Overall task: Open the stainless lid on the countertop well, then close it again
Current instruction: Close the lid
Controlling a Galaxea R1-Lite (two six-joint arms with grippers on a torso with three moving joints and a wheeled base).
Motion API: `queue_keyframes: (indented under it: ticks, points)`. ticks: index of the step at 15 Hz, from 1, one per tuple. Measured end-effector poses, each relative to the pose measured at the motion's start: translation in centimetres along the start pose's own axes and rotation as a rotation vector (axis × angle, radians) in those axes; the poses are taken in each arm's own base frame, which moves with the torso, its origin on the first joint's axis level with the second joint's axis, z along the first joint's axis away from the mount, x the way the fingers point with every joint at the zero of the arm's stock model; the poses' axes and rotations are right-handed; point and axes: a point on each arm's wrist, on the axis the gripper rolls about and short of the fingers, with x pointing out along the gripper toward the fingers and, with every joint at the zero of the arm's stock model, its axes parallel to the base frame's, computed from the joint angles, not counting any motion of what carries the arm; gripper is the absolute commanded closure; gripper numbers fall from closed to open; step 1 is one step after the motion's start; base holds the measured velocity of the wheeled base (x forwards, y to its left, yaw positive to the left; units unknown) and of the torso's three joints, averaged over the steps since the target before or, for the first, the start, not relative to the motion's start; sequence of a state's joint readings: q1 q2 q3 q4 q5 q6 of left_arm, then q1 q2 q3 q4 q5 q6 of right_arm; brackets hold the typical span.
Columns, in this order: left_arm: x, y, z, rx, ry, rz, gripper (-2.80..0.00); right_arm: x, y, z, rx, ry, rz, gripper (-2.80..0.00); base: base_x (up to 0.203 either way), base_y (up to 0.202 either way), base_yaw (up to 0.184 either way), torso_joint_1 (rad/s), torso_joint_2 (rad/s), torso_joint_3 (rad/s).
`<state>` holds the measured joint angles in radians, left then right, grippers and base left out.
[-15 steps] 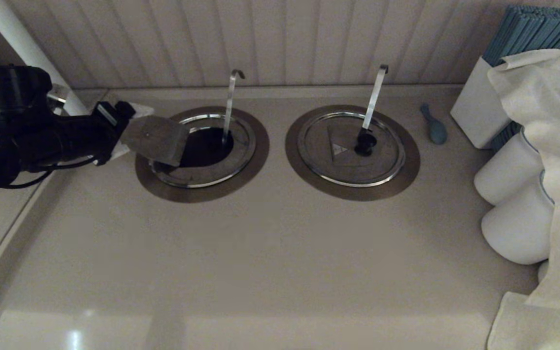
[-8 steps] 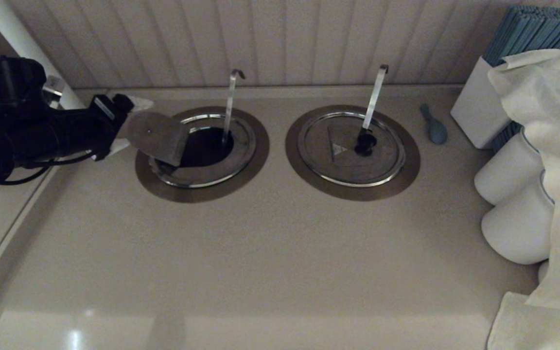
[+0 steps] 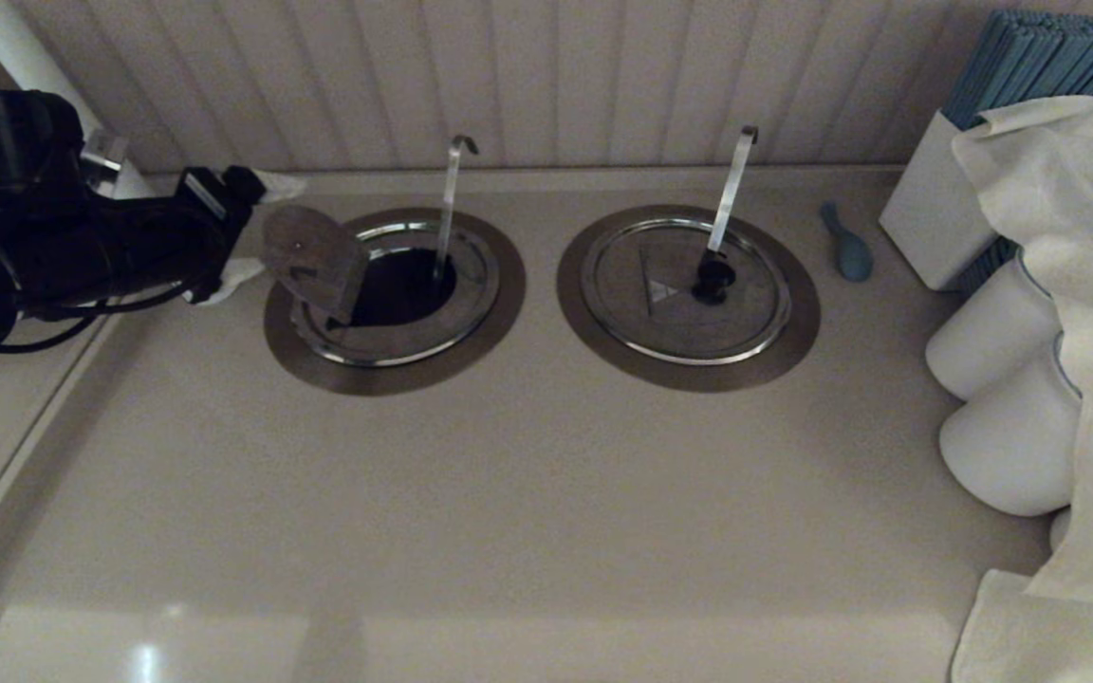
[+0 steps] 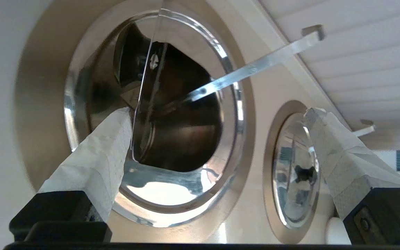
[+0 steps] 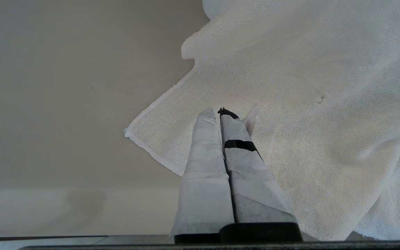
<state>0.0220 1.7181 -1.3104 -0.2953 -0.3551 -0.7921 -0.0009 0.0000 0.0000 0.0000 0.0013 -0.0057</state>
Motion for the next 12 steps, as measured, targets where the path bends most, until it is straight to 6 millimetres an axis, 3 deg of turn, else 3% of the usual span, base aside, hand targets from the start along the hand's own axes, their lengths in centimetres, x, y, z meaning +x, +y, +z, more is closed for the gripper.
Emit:
queue_keyframes:
  ticks: [6, 12]
  points:
    - [-0.9, -1.8, -0.5, 0.013, 0.009, -0.045, -2.8, 0.0, 0.0, 0.0, 0.0, 0.0, 0.0, 0.0, 0.0, 0.0, 0.0, 0.0, 0.0, 0.0]
    - [-0.7, -2.2, -1.1, 0.016, 0.029, -0.058, -2.8, 0.0, 0.0, 0.0, 0.0, 0.0, 0.0, 0.0, 0.0, 0.0, 0.0, 0.0, 0.0, 0.0]
